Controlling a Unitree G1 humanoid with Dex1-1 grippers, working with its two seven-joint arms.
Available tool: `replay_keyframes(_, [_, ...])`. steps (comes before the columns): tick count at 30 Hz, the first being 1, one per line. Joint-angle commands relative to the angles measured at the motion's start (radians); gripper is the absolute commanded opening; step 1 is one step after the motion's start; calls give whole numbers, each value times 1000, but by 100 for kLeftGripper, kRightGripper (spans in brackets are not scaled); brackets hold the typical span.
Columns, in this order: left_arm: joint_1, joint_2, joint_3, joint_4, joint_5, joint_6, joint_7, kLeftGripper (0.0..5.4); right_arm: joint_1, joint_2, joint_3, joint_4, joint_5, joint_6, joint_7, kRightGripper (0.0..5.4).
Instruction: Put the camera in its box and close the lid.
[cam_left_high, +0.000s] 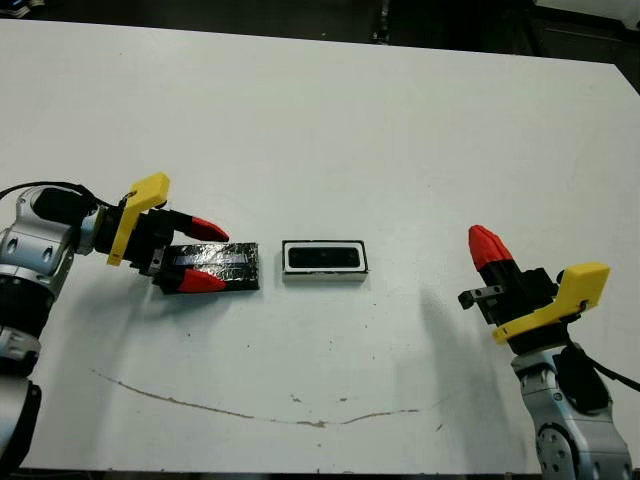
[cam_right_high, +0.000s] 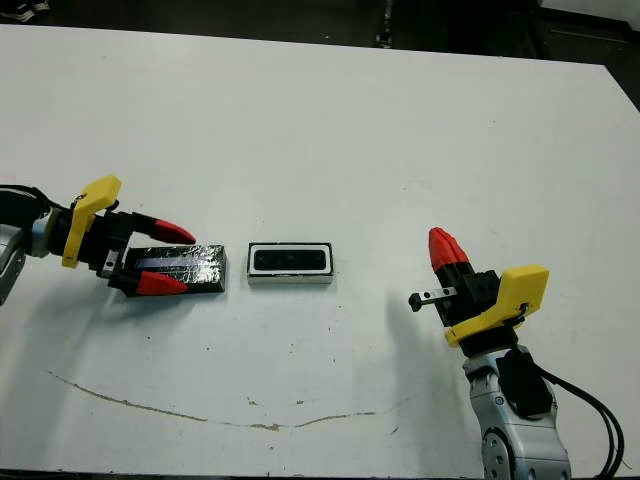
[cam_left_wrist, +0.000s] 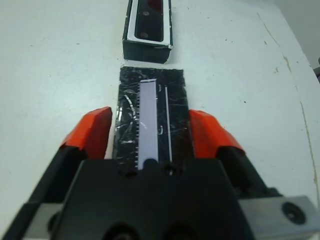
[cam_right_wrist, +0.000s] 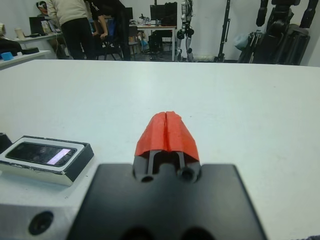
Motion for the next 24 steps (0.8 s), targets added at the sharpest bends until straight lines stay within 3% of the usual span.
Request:
replay_keyframes(1, [7, 6, 1, 1, 24, -3, -10, 327, 12, -17, -4, 5, -6, -7, 0, 0])
replay_keyframes(9, [19, -10, 32, 13, 14, -1, 22, 315, 6, -16, -6, 12, 8, -5, 10, 0])
replay_keyframes(14, [72, -34, 103, -64, -3, 58, 179, 315, 6, -15, -5, 8, 12, 5, 5, 0])
replay_keyframes(24, [157, -135, 236, -182, -112, 93, 377, 315, 6, -13, -4, 6, 15, 13, 0, 0])
